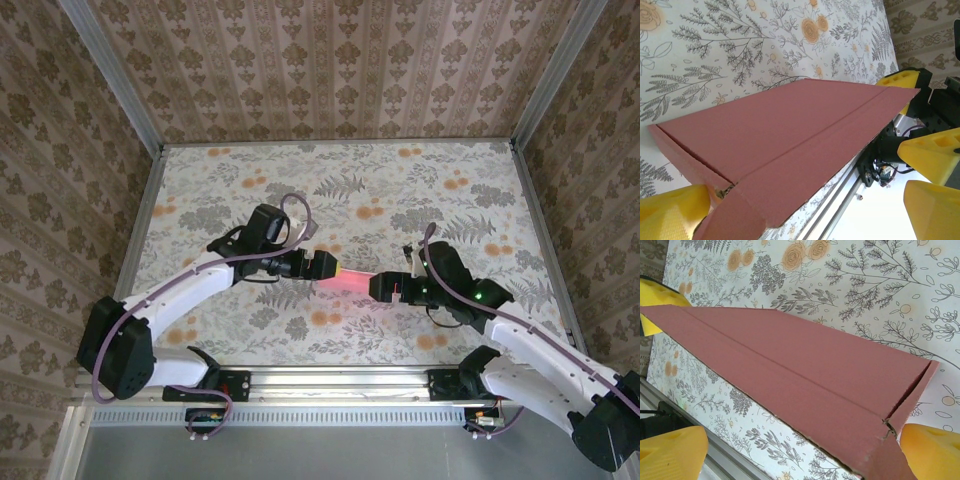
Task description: Fold the paper box
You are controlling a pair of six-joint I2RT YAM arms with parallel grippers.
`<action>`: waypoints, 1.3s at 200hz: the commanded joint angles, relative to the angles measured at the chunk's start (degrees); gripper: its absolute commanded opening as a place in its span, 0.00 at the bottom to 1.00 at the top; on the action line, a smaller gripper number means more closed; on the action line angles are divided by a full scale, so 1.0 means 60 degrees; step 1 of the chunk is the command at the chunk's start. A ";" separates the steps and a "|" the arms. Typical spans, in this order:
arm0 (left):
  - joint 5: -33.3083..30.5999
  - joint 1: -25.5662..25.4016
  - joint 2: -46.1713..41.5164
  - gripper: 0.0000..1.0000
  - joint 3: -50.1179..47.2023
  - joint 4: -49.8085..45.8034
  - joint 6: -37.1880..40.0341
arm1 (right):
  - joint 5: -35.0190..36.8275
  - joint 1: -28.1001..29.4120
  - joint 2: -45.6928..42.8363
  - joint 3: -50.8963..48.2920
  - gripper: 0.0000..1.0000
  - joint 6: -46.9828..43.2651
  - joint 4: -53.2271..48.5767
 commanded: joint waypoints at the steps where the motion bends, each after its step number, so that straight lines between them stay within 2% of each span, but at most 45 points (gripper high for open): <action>1: -0.0308 -0.0024 -0.0003 0.99 0.0184 -0.0425 -0.0192 | -0.0205 -0.0054 0.0125 0.0266 1.00 -0.0184 0.0092; 110: -0.0258 0.0155 0.0096 0.99 0.0425 -0.0282 -0.0516 | -0.0469 -0.0331 0.0469 0.0473 1.00 -0.0303 0.0360; 155: -0.1348 0.0173 -0.0476 1.00 -0.0015 -0.1396 -0.0114 | -0.0261 -0.0332 0.0751 0.0257 1.00 -0.0482 0.0303; 184: -0.1778 -0.0216 -0.1014 1.00 -0.0967 -0.1304 -0.0734 | -0.0606 -0.0384 0.1342 -0.0236 1.00 -0.1019 0.0911; 212: -0.2115 -0.0793 -0.1350 1.00 -0.1925 -0.0448 -0.1756 | -0.1038 -0.0390 0.2078 -0.0490 1.00 -0.1341 0.1677; 260: -0.2346 -0.1426 -0.0664 1.00 -0.2247 0.0373 -0.2497 | -0.1097 -0.0528 0.2921 -0.0451 1.00 -0.1746 0.1995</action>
